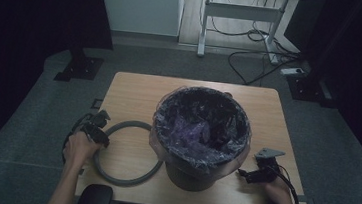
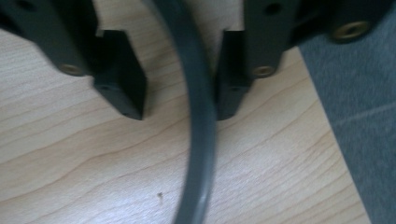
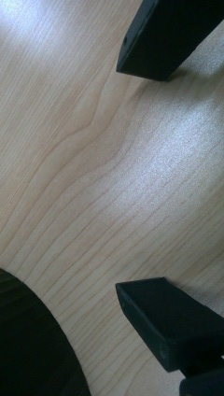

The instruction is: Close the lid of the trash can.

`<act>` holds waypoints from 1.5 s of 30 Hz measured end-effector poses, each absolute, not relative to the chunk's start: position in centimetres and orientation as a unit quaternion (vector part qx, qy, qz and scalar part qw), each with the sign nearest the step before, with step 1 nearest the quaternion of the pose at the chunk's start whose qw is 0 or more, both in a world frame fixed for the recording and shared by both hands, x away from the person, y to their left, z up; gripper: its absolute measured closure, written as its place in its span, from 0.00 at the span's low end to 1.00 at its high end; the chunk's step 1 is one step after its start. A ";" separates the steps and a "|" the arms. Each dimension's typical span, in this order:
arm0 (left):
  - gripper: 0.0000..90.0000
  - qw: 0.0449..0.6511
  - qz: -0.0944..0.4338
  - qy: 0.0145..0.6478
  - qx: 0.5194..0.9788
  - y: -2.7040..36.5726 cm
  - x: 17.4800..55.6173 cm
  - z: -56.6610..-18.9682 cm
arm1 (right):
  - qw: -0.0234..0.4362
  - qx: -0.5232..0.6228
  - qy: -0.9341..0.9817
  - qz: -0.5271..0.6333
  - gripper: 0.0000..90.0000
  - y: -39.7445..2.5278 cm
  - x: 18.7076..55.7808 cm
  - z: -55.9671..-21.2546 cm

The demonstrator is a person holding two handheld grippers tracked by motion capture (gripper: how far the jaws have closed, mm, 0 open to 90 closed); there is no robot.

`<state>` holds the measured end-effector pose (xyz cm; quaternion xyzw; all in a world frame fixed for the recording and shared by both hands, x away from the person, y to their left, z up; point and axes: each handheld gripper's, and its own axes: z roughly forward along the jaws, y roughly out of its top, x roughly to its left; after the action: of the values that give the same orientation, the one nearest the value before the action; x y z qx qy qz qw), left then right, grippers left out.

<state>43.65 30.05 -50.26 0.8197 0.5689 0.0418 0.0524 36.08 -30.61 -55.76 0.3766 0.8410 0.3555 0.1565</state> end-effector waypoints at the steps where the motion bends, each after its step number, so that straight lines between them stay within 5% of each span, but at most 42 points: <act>1: 0.70 0.046 0.038 0.570 0.819 30.0 43.9 -50.2 | 0.157 0.376 0.841 0.356 0.00 -30.6 36.1 -55.8; 3: 0.82 0.037 0.029 0.568 0.822 30.0 44.2 -50.2 | 0.157 0.376 0.841 0.355 0.00 -30.6 36.1 -55.8; 9: 0.88 0.031 0.020 0.582 0.812 30.1 44.6 -50.1 | 0.157 0.376 0.841 0.356 0.00 -30.6 36.1 -55.8; 45: 0.89 0.078 -0.057 0.587 0.804 34.6 44.6 -40.4 | 0.158 0.376 0.841 0.355 0.00 -30.6 36.1 -55.8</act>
<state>44.63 34.60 -40.40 0.8037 0.5872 -0.0571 0.0775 36.07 -30.60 -55.76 0.3765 0.8409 0.3554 0.1576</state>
